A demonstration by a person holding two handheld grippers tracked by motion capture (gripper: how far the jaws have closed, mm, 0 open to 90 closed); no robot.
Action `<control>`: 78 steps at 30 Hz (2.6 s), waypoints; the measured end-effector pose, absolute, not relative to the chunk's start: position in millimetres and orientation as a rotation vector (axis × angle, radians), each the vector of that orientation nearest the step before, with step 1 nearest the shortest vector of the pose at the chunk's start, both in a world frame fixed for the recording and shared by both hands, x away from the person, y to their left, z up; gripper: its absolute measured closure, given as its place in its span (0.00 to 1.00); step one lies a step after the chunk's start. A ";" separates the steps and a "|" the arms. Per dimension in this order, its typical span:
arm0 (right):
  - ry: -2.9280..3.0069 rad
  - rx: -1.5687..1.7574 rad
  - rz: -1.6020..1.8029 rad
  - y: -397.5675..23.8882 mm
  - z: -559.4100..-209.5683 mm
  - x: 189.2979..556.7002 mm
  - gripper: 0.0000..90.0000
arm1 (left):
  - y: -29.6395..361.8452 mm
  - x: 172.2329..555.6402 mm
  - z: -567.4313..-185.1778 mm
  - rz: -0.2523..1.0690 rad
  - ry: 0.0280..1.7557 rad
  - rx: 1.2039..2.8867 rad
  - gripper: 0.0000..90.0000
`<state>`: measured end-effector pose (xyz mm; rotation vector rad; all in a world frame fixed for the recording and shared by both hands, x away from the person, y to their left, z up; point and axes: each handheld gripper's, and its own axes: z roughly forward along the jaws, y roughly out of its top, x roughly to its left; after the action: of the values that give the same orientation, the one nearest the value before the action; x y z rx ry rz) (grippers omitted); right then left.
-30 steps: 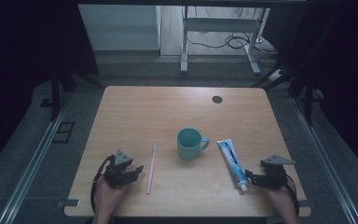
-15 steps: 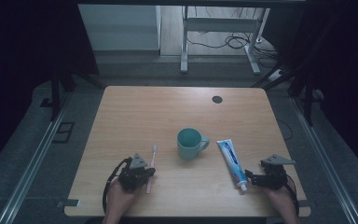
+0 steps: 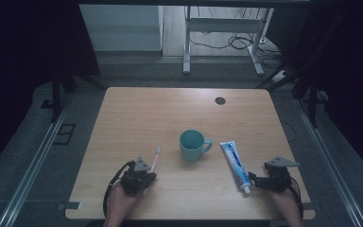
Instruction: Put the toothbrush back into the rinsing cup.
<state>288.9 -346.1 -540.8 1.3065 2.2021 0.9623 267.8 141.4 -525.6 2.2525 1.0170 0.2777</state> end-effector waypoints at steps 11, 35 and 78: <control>2.203 1.306 0.962 -346.1 -540.8 288.9 0.19 | 160.5 270.8 -526.1 0.304 1.082 2.244 0.94; 2.203 1.306 0.960 -346.0 -540.8 288.8 0.19 | 167.8 295.0 -502.5 0.248 1.151 2.289 0.62; 2.205 1.304 0.959 -346.0 -540.8 289.0 0.19 | 111.7 363.7 -500.0 -0.063 1.279 2.840 0.85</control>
<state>289.0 -346.0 -540.8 1.3037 2.2054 0.9585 363.7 111.7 -500.0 2.8404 1.2789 -0.0626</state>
